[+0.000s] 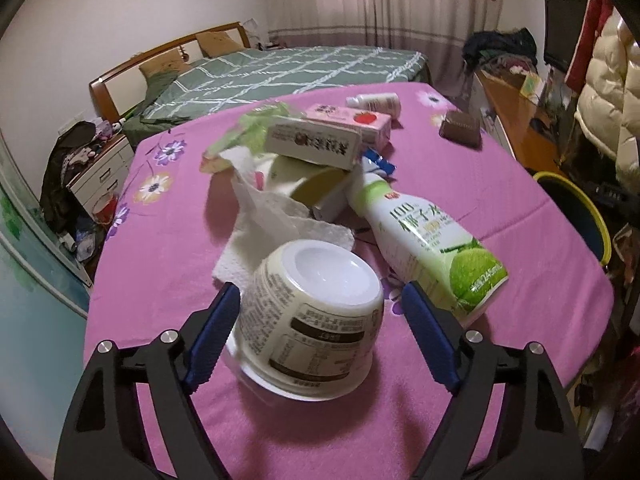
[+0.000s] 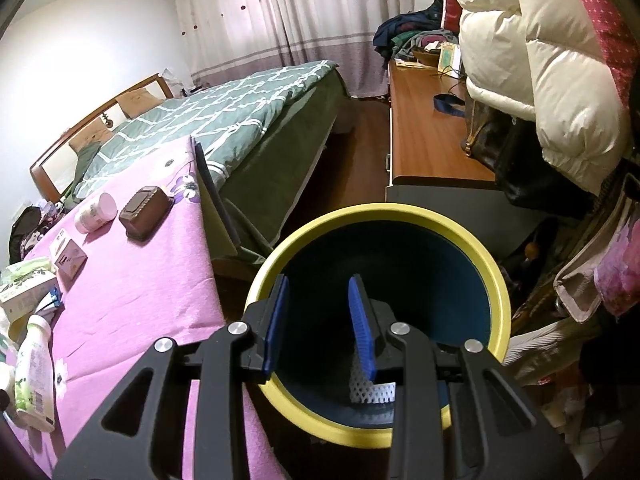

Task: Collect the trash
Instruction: 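Grasp the white yogurt cup with the left gripper and lift it, then carry the yogurt cup over the bin and open the left gripper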

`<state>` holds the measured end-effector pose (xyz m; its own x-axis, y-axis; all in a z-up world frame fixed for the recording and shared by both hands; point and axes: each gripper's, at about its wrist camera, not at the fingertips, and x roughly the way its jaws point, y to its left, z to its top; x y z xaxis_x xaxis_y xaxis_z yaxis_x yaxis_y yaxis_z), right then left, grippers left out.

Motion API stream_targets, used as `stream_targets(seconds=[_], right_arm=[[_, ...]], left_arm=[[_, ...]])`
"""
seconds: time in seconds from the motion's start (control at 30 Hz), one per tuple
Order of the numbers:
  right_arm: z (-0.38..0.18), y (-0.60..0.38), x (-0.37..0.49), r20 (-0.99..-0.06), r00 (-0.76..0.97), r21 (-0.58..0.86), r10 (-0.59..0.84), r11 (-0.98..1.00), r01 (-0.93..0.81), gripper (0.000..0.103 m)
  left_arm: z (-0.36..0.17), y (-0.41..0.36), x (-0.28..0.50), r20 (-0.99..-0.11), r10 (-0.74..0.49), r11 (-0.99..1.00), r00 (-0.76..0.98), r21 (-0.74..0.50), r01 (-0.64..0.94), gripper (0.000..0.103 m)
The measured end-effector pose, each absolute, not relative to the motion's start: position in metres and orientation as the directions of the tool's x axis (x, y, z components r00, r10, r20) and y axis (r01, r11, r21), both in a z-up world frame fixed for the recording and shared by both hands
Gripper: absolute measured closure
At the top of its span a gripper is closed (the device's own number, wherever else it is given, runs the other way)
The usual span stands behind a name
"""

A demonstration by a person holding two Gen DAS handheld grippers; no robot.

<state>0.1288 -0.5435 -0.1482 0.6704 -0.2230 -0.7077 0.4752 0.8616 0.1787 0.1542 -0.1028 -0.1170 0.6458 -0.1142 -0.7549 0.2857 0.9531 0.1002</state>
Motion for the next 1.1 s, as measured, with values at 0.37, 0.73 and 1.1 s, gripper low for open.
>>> stream_targets(seconds=[0.37, 0.73, 1.1], right_arm=[[-0.154, -0.536, 0.135, -0.723, 0.660, 0.172, -0.202, 0.873, 0.456, 0.073], [-0.147, -0.539, 0.129, -0.707, 0.679, 0.189, -0.197, 0.872, 0.451, 0.073], [-0.149, -0.554, 0.116, -0.698, 0.684, 0.200, -0.212, 0.860, 0.470, 0.073]], left_arm=[[-0.122, -0.096, 0.165, -0.757, -0.086, 0.957, 0.648, 0.118, 0.266, 0.026], [-0.063, -0.095, 0.142, -0.664, -0.139, 0.956, 0.734, 0.104, 0.275, 0.026], [-0.026, -0.170, 0.134, -0.620, -0.304, 0.904, 0.723, 0.052, 0.424, 0.026]])
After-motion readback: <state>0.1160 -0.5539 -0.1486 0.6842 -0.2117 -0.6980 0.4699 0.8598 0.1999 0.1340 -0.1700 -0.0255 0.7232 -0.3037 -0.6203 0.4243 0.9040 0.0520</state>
